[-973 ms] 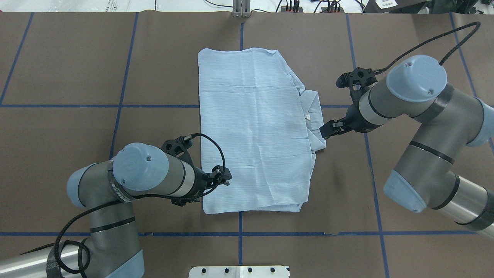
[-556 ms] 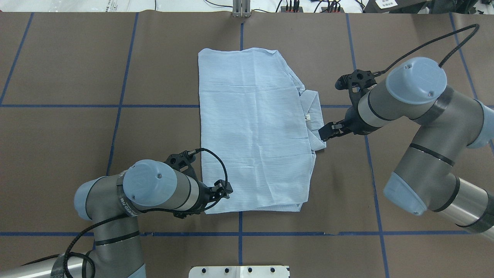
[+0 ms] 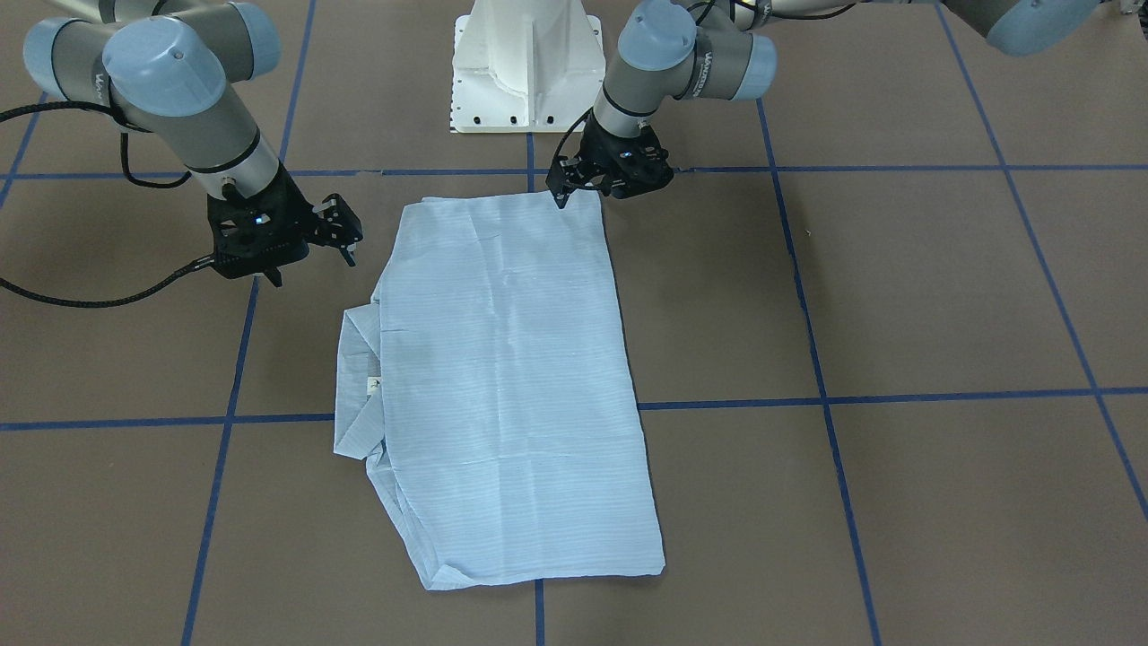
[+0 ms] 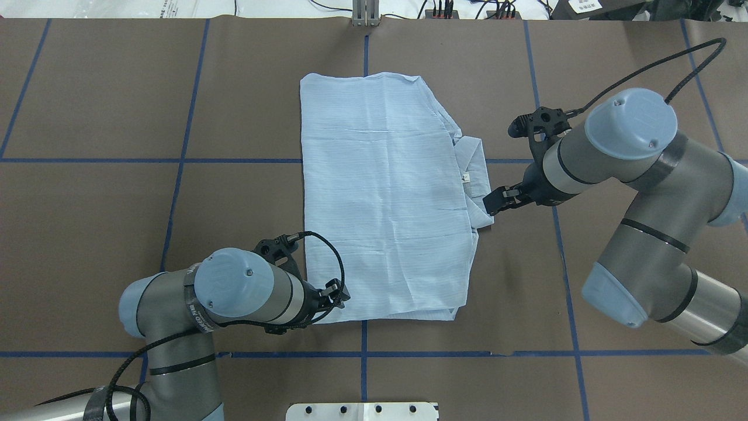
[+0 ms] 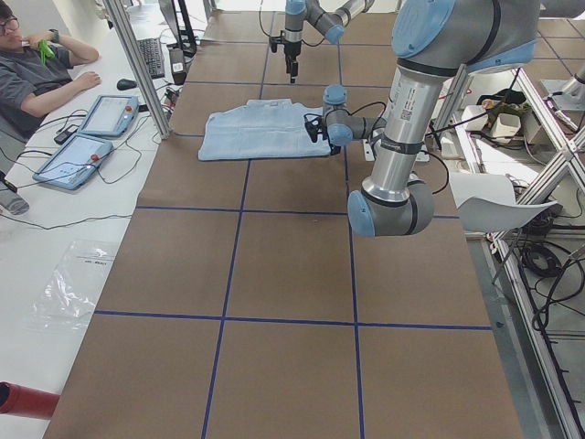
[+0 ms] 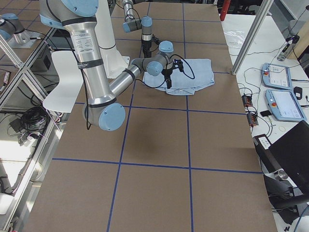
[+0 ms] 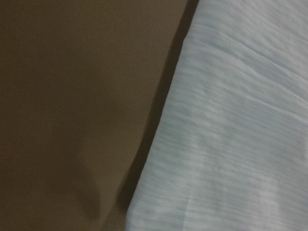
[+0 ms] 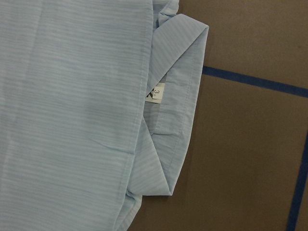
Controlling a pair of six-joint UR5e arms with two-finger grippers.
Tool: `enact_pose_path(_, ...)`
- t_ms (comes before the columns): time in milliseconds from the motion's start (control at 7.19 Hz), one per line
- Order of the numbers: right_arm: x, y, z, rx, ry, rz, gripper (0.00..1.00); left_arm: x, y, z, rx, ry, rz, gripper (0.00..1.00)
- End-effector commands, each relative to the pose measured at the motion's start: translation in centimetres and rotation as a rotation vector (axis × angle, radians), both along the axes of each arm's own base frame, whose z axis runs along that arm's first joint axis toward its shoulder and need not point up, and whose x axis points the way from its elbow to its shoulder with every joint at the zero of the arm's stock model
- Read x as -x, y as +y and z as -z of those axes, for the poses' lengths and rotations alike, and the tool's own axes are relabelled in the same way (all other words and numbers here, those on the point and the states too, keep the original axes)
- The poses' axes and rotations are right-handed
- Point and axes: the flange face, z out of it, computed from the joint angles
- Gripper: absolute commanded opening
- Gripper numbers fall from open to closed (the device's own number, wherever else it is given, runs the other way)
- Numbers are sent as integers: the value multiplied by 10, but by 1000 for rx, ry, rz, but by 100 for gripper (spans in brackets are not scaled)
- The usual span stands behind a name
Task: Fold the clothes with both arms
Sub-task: 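Hold both grippers at the shirt's edges, adjusting the right gripper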
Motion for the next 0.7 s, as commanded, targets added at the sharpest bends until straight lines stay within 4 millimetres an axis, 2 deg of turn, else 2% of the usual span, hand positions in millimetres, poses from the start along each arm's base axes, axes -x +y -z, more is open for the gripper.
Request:
enact_pose_path(0,0,0,-2,2,3,0,100,-1,0,-2,5,-8,0,72)
enact_pose_path(278,0,0,-3,2,4,1,100,-1,0,-1,5,-6,0,67)
enact_pose_path(417,0,0,-3,1,5,0,100,-1,0,-2,7,-13,0,62)
enact_pose_path(556,0,0,-3,2,4,1,100,-2,0,-1,8,-16,0,52)
